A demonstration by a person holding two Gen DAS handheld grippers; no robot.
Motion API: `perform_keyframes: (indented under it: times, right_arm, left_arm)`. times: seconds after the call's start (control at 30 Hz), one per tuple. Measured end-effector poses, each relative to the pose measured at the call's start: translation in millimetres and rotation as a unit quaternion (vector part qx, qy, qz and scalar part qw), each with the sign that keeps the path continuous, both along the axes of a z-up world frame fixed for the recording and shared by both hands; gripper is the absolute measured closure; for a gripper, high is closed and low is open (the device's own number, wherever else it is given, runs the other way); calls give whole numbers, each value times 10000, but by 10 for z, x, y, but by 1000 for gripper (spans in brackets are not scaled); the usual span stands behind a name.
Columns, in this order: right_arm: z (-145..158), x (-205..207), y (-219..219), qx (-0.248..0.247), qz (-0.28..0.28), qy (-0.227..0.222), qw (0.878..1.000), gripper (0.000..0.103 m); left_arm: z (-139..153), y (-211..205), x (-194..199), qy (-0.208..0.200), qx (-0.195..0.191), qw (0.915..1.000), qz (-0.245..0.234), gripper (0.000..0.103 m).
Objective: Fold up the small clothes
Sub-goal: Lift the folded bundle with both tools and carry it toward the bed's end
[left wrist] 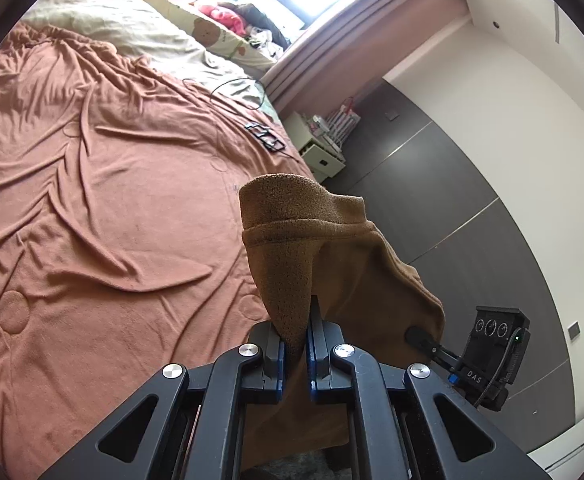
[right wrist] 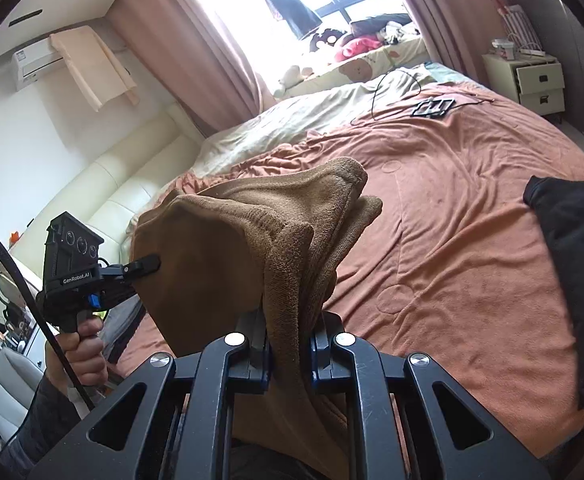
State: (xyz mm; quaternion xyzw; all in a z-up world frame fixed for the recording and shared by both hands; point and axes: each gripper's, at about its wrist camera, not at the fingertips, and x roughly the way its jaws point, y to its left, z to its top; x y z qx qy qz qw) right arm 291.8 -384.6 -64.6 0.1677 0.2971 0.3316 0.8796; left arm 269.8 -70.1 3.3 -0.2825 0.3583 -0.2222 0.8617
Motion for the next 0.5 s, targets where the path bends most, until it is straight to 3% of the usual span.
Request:
perform_keyframes:
  times: [0.17, 0.5]
  right_arm:
    - [219, -245, -267, 12, -198, -148, 9997, 93]
    - [829, -810, -908, -417, -699, -663, 9945, 93]
  left_arm:
    - [250, -226, -127, -193, -25, 9996, -180, 95]
    - [778, -979, -288, -617, 78, 9943, -867, 96]
